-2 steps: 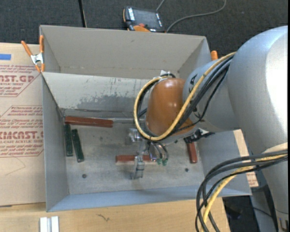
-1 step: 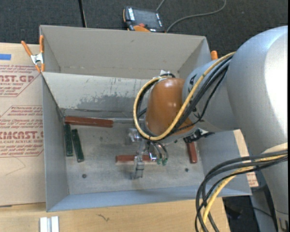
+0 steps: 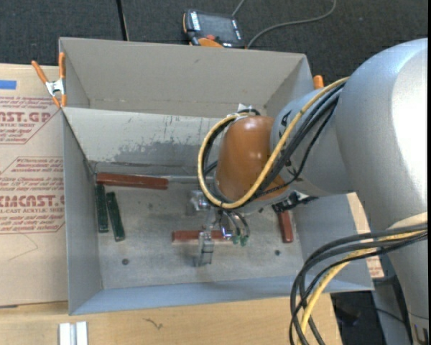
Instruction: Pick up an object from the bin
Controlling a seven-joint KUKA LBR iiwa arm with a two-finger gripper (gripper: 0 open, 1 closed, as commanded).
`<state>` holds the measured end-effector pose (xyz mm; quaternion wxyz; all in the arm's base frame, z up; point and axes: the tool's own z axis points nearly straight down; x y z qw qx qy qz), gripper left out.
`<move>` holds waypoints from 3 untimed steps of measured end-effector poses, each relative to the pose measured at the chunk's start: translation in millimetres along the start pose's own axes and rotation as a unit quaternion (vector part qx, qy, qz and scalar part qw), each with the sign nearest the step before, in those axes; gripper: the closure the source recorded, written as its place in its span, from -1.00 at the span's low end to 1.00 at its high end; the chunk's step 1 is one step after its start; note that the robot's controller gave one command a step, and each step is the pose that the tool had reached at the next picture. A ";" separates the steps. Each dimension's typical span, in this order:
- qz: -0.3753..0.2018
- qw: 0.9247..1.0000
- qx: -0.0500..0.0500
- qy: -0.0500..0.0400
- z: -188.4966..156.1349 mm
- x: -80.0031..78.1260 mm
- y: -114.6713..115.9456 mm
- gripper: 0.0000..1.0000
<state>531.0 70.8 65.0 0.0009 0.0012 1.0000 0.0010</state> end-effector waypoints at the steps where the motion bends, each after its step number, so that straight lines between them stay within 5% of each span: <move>1: 0.000 1.000 0.000 0.000 0.0 -0.3 0.8 -1.00; 2: 0.000 1.000 0.000 0.000 -1.5 -0.8 1.1 1.00; 3: -0.001 1.000 0.000 -0.003 -74.5 -2.7 2.3 1.00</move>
Offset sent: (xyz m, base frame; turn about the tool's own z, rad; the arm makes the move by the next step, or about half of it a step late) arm 0.0000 0.0000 0.0000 0.0000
